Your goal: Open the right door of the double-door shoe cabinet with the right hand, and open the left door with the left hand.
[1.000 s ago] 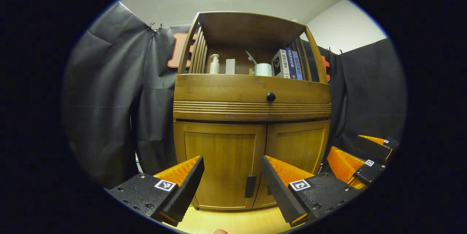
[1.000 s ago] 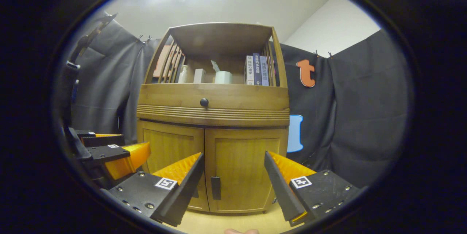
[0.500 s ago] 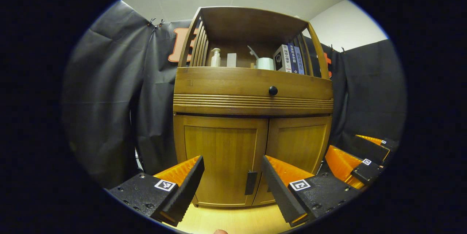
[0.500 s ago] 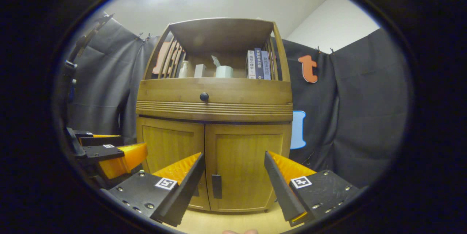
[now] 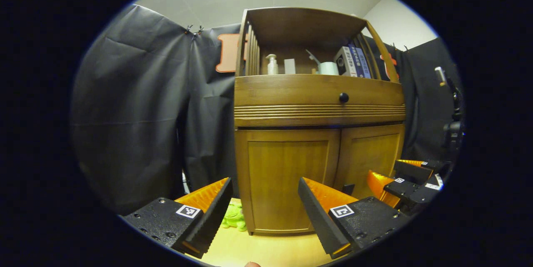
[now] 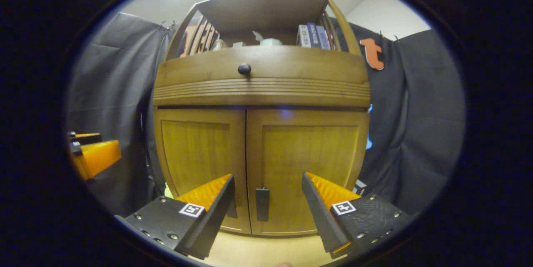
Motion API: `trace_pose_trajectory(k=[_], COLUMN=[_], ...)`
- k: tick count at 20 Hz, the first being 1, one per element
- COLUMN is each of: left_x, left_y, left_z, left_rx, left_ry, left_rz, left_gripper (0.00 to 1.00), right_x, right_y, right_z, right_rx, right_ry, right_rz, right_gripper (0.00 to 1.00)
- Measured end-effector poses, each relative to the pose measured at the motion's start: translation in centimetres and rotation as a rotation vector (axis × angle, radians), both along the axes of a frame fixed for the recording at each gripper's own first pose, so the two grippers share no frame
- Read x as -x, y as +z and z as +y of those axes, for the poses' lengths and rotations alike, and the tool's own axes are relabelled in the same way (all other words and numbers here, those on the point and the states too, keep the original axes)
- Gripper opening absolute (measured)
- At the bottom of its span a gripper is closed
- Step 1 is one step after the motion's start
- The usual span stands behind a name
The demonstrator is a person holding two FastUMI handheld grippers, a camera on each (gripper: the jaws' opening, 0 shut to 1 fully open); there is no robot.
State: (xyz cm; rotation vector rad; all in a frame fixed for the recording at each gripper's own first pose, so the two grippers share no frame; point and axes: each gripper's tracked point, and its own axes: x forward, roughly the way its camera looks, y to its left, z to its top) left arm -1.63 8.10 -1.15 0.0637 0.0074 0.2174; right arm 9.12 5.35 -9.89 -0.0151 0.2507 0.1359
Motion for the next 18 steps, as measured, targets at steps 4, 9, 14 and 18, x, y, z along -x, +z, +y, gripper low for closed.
trace_pose_trajectory(k=[4, 9, 14, 18], left_x=[1.2, 2.6, 3.5, 3.9], left_y=[-0.1, -0.5, -0.8, -0.8], left_z=[3.4, 7.0, 9.0, 9.3], left_rx=[-0.009, -0.016, -0.013, -0.009], left_ry=[0.090, 0.203, 0.275, 0.283], left_rz=[0.006, 0.020, 0.030, 0.028], left_gripper=[0.95, 0.94, 0.95, 0.95], right_x=[-2.9, -5.8, -7.8, -7.6], right_y=[-5.3, -8.6, -11.7, -11.4], right_z=[1.6, 1.4, 1.6, 1.5], right_rx=[0.027, 0.066, 0.066, 0.056], right_ry=[0.023, -0.012, -0.012, -0.045], right_rz=[0.133, 0.214, 0.292, 0.269], right_gripper=[0.78, 0.75, 0.49, 0.31])
